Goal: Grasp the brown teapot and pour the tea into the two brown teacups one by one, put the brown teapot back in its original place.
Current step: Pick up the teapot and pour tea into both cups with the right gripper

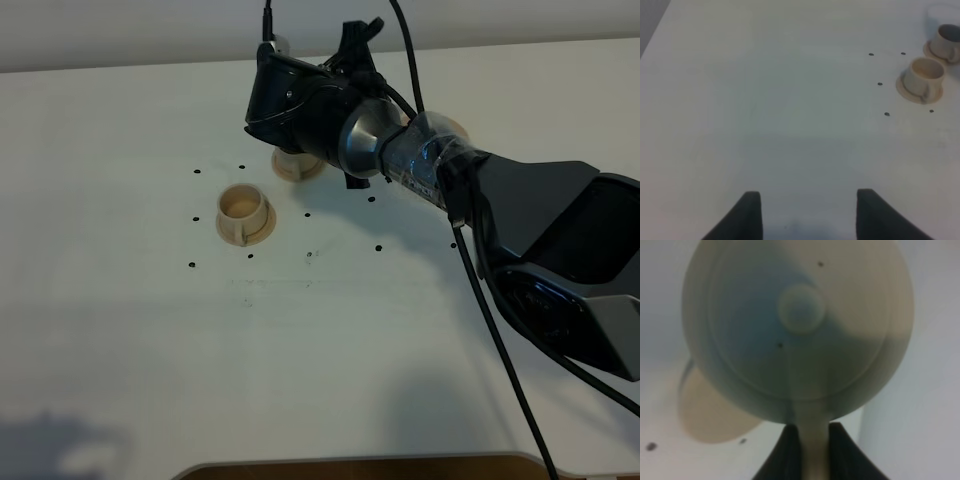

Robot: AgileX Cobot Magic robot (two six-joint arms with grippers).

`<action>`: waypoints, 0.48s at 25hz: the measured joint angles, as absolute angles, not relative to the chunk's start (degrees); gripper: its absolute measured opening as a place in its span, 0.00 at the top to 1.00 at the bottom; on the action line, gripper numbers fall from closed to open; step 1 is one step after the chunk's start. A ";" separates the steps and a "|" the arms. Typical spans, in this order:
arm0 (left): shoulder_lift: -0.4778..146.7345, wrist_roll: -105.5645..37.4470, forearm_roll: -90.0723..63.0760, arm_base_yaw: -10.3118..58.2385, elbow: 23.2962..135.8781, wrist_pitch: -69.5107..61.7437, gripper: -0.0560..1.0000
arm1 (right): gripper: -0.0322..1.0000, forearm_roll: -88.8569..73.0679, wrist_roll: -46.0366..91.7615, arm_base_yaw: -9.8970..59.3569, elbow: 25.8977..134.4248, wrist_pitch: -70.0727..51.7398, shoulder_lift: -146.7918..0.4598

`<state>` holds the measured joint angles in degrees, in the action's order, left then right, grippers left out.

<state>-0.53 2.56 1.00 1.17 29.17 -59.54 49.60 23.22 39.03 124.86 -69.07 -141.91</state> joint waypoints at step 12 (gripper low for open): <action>-0.53 2.56 1.00 1.17 29.17 -59.54 0.51 | 0.86 52.61 25.74 40.28 124.86 -69.41 -142.80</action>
<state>-0.53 2.56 1.00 1.17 29.17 -59.54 52.61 25.74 40.28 124.86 -69.41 -142.80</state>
